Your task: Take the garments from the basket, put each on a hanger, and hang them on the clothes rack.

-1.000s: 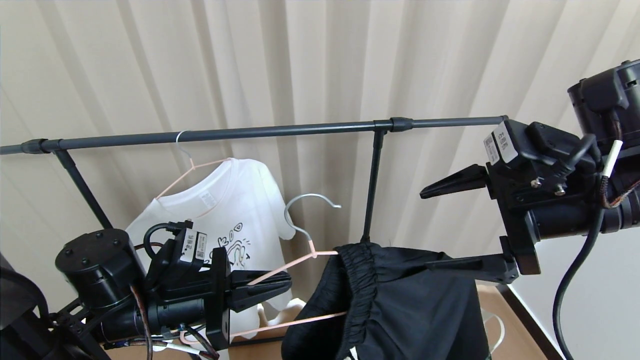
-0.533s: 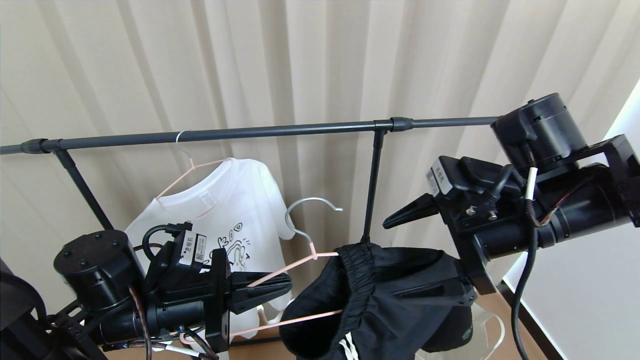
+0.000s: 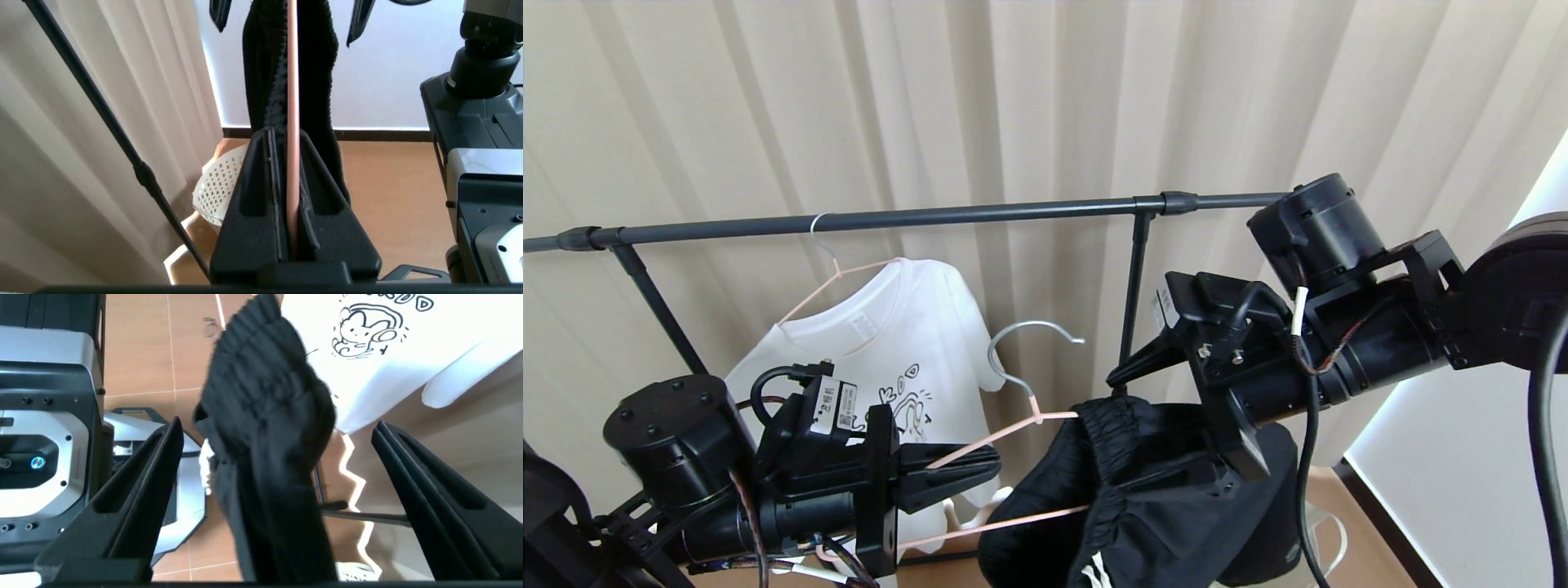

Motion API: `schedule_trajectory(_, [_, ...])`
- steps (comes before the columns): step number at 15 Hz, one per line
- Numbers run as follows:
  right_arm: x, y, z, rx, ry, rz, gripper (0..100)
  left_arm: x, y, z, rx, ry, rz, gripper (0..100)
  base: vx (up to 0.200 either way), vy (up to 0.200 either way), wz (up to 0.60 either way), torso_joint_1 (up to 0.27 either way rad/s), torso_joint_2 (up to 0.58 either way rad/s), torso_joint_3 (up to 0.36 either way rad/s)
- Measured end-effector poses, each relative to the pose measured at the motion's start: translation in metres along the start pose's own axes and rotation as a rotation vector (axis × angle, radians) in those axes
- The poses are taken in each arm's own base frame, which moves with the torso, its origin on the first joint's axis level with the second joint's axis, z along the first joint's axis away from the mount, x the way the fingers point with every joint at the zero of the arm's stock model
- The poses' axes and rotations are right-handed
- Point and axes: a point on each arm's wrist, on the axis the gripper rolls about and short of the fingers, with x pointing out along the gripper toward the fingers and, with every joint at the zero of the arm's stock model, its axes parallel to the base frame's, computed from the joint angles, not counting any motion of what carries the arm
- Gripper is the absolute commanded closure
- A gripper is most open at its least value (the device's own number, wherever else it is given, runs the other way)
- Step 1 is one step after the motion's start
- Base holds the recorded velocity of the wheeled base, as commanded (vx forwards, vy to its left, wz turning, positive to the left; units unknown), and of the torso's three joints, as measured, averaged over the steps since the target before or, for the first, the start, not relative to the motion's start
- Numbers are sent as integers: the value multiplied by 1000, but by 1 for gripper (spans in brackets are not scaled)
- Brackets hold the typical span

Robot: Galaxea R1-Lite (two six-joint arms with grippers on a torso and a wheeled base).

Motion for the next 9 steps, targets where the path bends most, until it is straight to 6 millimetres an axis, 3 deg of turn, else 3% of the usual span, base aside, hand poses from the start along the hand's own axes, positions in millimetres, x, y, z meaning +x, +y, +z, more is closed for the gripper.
schedule_trajectory(7, [16,-13,-1,7,11,-27,0,1,-1,3,9,-9,-5,100,0,0,0,0,0,0])
schedule_trajectory(8, [17,-14,-1,10,18,-32,100,0,-1,4,11,-10,-3,100,0,0,0,0,0,0])
schedule_trajectory(9, [18,-14,-2,11,21,-33,100,0,-1,4,12,-11,-3,100,0,0,0,0,0,0])
